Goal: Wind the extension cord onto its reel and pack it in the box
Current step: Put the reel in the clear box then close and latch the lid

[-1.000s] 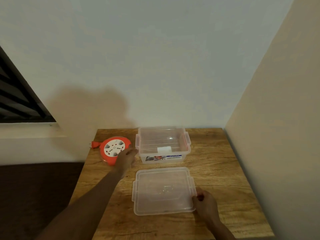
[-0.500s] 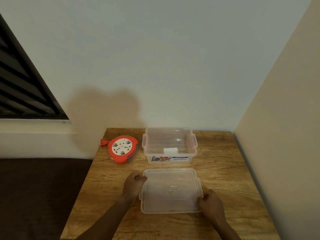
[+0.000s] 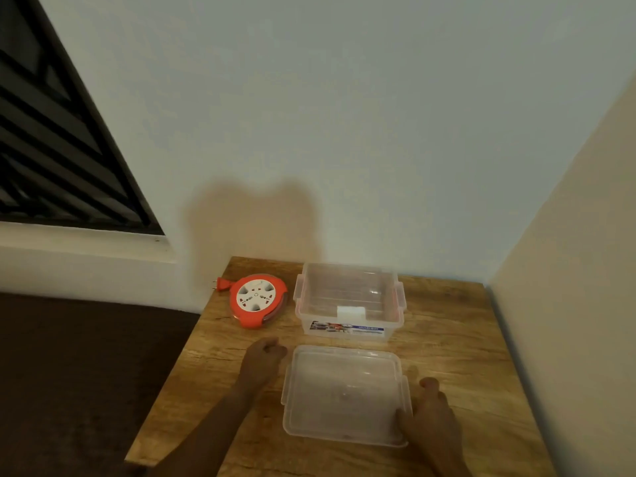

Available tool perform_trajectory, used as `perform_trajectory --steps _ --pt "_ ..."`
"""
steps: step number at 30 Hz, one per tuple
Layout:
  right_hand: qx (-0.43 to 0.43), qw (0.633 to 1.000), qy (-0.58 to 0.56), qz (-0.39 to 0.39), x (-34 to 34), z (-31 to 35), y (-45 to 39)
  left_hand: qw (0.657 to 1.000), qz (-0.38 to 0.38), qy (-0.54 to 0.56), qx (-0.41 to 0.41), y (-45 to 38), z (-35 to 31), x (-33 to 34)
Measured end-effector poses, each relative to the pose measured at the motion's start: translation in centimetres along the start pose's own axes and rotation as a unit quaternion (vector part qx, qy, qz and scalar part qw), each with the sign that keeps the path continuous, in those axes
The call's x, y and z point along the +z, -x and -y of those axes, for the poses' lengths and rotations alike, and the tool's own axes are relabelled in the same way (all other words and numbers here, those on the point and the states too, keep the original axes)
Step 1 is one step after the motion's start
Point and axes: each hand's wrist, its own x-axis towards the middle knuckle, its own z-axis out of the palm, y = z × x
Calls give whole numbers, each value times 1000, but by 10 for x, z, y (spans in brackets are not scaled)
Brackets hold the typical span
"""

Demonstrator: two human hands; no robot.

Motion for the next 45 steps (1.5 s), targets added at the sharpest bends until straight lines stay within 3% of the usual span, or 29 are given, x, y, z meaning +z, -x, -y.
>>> perform_trajectory --steps 3,8,11,15,18,20,24,28,33,38,45 --pt "-101 990 -99 -28 -5 32 -1 995 -57 82 -9 -11 -21 -35" --pt "-306 938 -139 82 16 122 13 988 -117 101 11 -33 -54 -103" --pt "-324 922 -169 127 36 181 14 991 -118 26 51 -57 -71 -131" --pt "-344 902 -228 128 56 248 -2 991 -91 -15 94 -96 -87 -141" --pt "-325 909 -221 139 79 280 -24 989 -56 -59 127 -123 -93 -138" --pt "-242 937 -209 141 97 296 -40 983 -16 -120 140 -145 -96 -139" --pt "-105 956 -234 140 119 310 -58 937 96 -308 134 -177 -89 -136" --pt "-27 966 -232 115 133 311 -65 890 88 -431 116 -192 -64 -132" --pt "2 956 -263 130 133 318 -67 928 182 -315 77 -204 -50 -145" --pt "-25 956 -261 132 120 322 -60 974 178 -124 60 -199 -43 -169" --pt "-90 922 -351 135 63 328 -47 975 174 105 95 -177 -82 -179"
